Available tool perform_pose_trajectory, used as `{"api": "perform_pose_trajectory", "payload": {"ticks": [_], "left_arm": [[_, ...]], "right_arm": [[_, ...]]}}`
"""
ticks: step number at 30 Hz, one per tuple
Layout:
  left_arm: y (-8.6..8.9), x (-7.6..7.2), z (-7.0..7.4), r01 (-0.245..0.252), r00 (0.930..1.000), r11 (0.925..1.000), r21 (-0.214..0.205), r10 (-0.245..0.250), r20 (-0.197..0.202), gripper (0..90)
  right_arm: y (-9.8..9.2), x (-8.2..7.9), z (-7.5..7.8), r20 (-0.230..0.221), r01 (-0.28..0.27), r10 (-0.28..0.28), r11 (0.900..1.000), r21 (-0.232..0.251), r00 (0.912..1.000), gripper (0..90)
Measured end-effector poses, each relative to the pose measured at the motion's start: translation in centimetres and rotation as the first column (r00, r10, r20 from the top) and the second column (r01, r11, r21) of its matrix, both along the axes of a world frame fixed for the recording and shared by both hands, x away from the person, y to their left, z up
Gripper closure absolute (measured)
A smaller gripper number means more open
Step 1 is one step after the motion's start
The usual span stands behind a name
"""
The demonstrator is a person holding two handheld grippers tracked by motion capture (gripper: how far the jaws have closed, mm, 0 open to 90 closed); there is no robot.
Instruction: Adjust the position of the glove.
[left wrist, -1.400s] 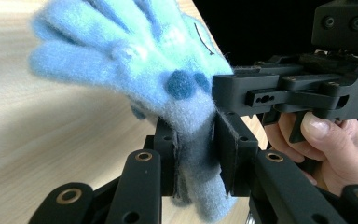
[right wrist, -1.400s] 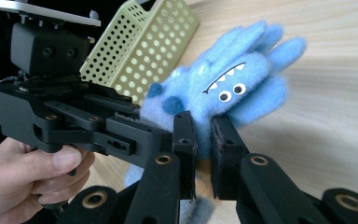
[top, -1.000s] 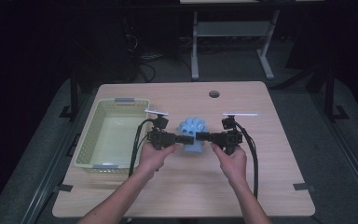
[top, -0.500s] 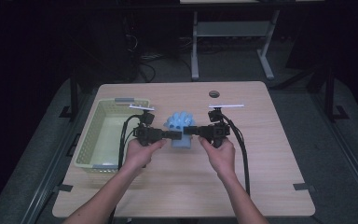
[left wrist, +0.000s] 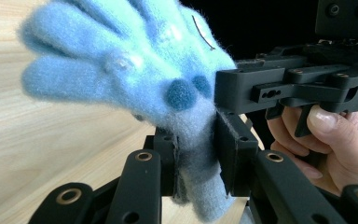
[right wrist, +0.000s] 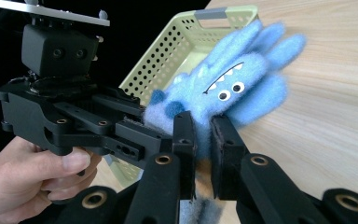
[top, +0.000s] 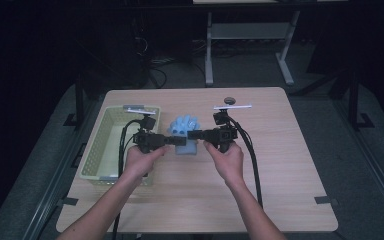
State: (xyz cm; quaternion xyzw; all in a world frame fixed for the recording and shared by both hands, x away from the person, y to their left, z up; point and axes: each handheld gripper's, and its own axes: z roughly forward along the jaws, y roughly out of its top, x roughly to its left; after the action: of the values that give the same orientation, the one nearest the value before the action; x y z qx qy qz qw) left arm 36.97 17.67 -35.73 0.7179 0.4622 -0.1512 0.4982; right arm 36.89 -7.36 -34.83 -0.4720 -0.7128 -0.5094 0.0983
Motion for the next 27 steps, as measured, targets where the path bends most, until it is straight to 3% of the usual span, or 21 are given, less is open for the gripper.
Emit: {"api": "perform_pose_trajectory", "payload": {"ticks": [27], "left_arm": [[5.0,-0.2,0.1,-0.054,0.9985,0.9984,-0.014,0.054,0.006,70.5]], "right_arm": [[5.2,1.4,0.6,0.004,-0.058,0.058,0.9982,-0.016,0.9983,81.6]]}}
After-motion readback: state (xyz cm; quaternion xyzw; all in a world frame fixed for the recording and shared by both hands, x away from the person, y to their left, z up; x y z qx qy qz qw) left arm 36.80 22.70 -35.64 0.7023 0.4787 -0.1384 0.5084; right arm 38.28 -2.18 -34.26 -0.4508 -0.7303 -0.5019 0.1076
